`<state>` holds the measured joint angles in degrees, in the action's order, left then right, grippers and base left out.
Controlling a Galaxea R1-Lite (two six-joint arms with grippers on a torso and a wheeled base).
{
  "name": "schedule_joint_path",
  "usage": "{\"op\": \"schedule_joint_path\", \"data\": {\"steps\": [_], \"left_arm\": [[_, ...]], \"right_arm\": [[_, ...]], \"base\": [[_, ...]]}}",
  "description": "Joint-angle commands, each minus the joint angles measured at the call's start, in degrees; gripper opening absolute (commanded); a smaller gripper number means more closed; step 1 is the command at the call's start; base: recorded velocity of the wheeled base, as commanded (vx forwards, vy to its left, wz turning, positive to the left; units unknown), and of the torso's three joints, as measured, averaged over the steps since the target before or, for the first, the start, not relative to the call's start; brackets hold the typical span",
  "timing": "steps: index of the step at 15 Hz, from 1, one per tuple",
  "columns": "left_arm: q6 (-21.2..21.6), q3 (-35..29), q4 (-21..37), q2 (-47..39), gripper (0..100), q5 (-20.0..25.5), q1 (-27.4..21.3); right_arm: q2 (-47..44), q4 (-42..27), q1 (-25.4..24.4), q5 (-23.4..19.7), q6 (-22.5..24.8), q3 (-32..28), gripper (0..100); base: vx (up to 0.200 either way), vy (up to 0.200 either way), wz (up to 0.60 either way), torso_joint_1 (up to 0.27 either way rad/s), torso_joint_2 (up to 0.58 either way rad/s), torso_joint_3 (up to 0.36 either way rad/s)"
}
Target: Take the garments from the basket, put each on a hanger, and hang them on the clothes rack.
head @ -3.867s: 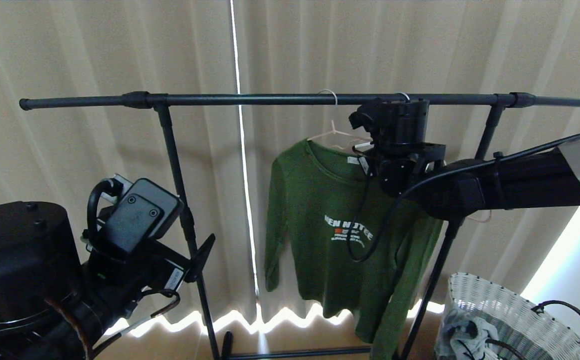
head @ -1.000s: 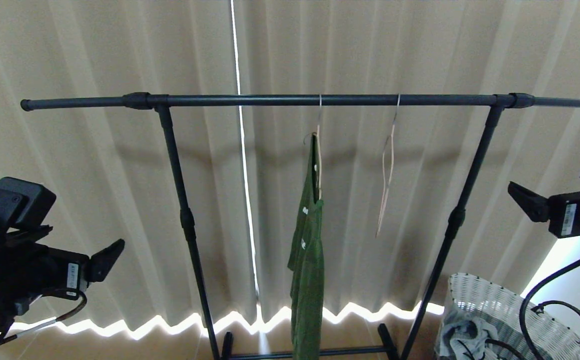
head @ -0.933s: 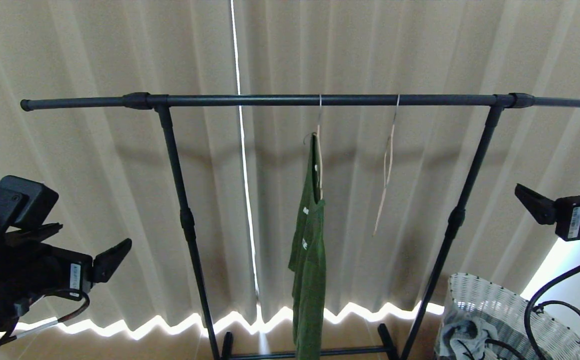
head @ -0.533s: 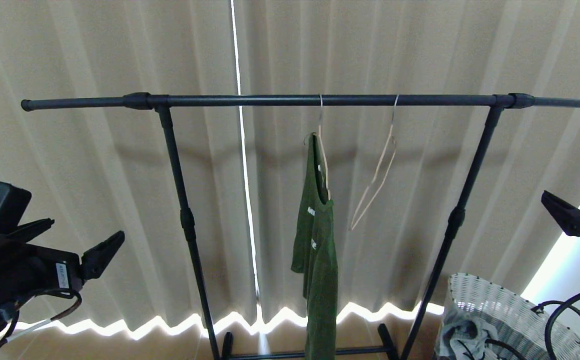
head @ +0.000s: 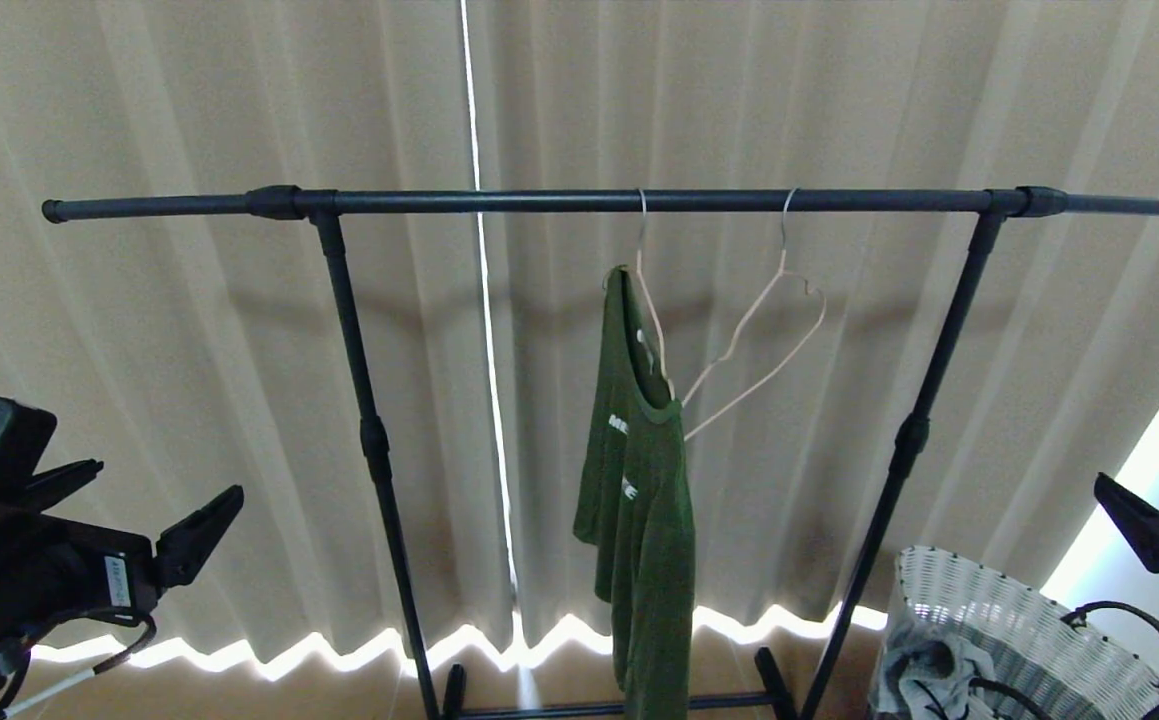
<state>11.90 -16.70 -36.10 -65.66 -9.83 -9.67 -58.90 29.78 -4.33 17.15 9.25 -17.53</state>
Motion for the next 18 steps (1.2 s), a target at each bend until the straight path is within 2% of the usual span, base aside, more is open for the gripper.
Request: {"op": "schedule_joint_path", "data": {"steps": [1,10,18], "left_arm": [[0.0,0.5,0.1,0.5,100,0.0,-0.1],[0.8,1.5,0.1,1.8,100,0.0,-0.3],[1.1,1.6,0.0,1.8,100,0.0,-0.3]], "right_arm": [[2.0,-0.3,0.4,-0.1,0.2,0.7,100],[1.2,-0.5,0.4,-0.1,0.2,1.1,100],[1.6,0.0,0.4,-0.1,0.2,1.9,100]], "base": [[-0.2,0.0,0.0,-0.002,0.0,0.007],[-0.2,0.0,0.0,0.0,0.0,0.003],[0.0,0.0,0.0,0.0,0.0,0.0]]}}
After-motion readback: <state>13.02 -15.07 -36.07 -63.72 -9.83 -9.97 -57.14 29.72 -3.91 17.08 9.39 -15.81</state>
